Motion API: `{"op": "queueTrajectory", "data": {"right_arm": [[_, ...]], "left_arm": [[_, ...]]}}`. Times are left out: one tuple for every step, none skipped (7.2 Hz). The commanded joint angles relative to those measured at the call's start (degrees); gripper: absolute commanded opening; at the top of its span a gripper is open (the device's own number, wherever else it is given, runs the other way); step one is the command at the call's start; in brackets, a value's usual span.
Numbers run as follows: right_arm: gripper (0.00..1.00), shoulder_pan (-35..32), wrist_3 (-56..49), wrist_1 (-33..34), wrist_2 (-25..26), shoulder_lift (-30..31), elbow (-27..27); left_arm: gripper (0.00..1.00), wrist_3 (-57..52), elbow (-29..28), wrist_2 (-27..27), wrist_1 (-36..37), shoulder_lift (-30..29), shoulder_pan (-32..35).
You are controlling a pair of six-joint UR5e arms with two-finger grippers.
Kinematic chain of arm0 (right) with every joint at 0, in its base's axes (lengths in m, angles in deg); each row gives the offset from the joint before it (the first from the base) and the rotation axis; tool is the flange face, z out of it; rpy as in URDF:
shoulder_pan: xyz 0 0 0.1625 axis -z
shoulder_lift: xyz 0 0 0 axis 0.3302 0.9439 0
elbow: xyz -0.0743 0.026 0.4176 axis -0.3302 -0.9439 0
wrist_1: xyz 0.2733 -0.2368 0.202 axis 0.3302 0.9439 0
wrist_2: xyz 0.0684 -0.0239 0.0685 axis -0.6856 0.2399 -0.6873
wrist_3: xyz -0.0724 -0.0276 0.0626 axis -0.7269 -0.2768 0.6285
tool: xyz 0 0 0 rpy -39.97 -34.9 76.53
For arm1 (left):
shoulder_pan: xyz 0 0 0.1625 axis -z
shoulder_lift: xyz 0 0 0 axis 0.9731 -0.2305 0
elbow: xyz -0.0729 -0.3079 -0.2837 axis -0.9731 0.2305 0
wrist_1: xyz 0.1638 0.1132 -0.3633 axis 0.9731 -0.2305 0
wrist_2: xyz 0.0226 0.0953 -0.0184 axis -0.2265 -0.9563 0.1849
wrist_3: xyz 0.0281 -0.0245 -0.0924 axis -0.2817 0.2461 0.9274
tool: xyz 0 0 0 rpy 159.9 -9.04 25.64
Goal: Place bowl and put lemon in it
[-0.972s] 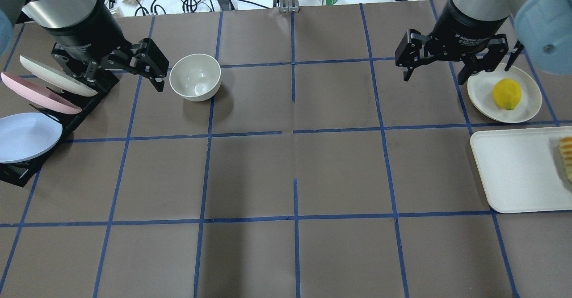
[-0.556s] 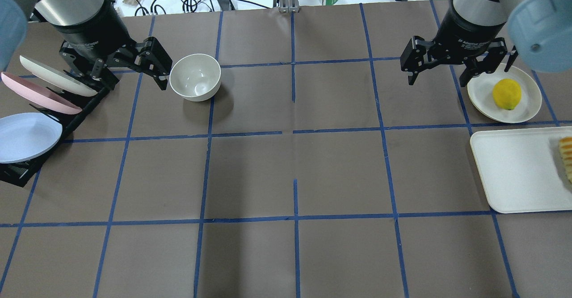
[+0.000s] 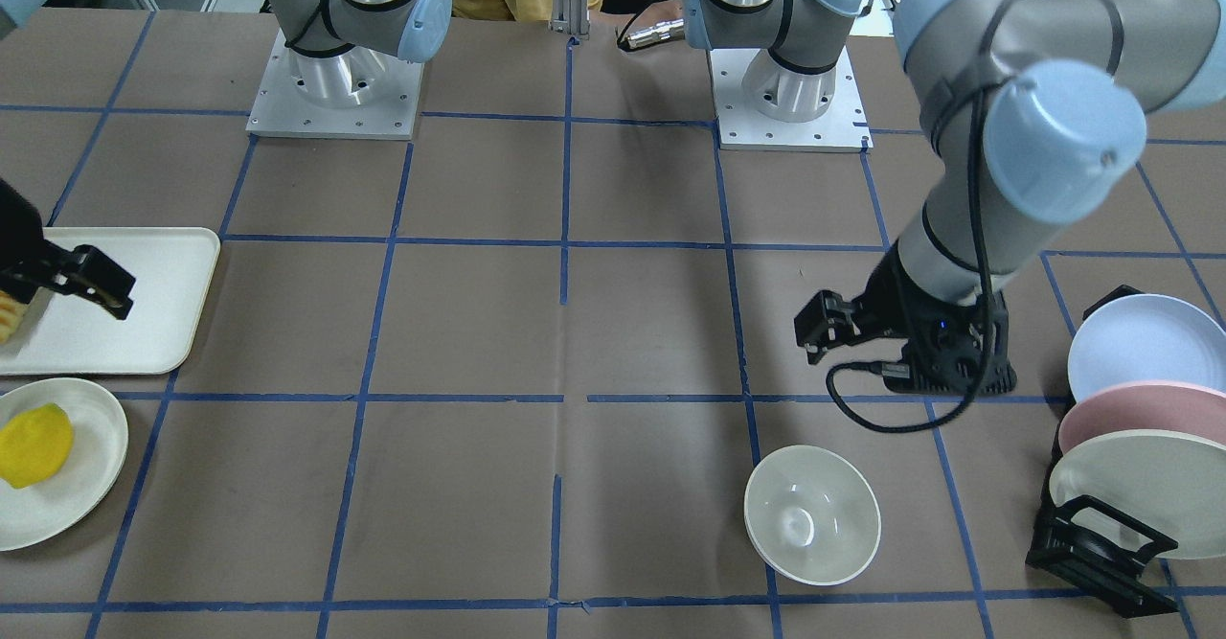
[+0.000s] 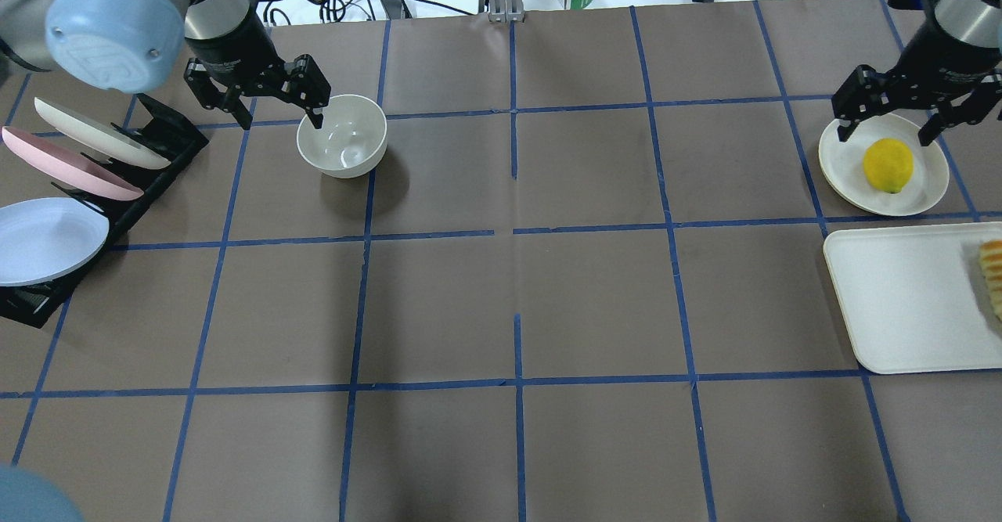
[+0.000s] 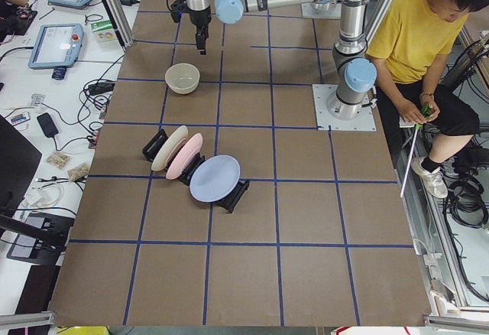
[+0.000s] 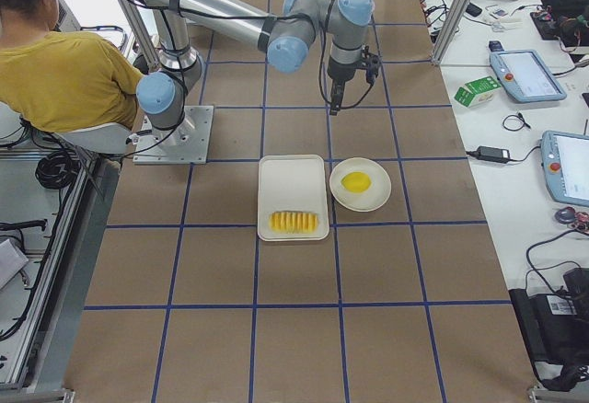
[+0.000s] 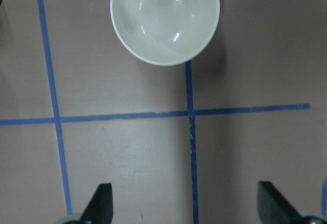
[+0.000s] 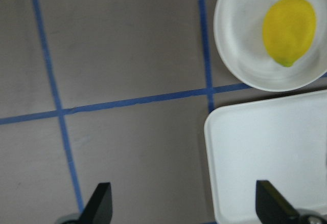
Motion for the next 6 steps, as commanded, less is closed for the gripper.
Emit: {"op": "queueTrajectory", "data": {"right_arm": [[1.00, 5.6, -9.0, 6.0, 3.5, -5.6, -0.1], [1.00, 7.0, -9.8, 7.2, 3.5, -7.5, -0.2], [1.00, 7.0, -13.0, 12.8, 3.3, -10.6, -0.8], [1.00, 7.0, -15.5, 19.2, 3.1, -14.9, -0.8], [1.00, 7.0, -15.6, 22.3, 3.2, -17.6, -1.0], [1.00, 7.0, -14.7, 22.8, 3.1, -19.2, -1.0]], "left_arm": [[1.00, -6.1, -2.9, 1.8, 3.9, -7.9, -5.2], [1.00, -7.5, -2.8, 2.4, 7.9, -11.7, -5.4], [1.00, -7.3, -2.5, 2.4, 11.9, -15.2, -5.5], [1.00, -7.2, -2.2, 2.5, 16.0, -17.7, -5.1], [1.00, -7.1, -2.0, 2.4, 17.9, -19.2, -4.7], [0.89, -7.3, -1.7, 3.1, 17.6, -19.6, -4.4]]}}
